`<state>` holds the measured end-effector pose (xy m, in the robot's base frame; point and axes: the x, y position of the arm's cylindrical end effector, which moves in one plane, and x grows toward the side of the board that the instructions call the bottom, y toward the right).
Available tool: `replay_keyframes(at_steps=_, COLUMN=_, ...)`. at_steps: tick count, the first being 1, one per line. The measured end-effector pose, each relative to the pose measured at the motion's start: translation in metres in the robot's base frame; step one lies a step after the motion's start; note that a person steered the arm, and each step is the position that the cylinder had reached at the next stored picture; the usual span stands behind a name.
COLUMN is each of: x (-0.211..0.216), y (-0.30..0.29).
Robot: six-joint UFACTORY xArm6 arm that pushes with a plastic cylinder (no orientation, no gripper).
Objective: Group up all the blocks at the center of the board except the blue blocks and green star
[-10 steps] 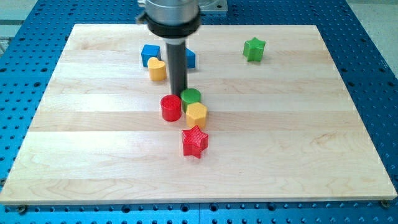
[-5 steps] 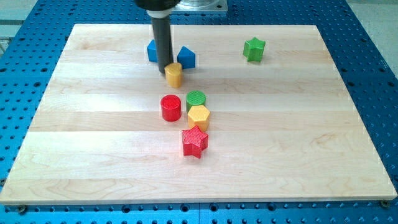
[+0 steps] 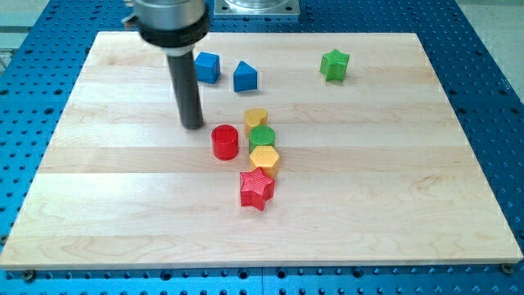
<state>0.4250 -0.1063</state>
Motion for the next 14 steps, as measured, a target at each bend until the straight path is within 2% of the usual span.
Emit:
replay_keyframes(at_steps=2, x=0.014, y=0.056)
replay_keyframes(at_steps=3, x=0.021, y=-0.021)
replay_keyframes(at_steps=4, x=0.125, y=-0.041)
replay_keyframes(at_steps=5, x=0.192, y=-0.022)
replay_keyframes(at_steps=7, x=0.187, y=0.120)
replay_keyframes(at_steps=10, x=0.145, y=0.121)
replay_keyframes(at_steps=11, x=0.142, y=0.076)
replay_keyframes(at_steps=12, x=0.117, y=0.052)
replay_keyframes(at_steps=13, x=0.132, y=0.035)
replay_keyframes(at_steps=14, x=0.170, y=0.071)
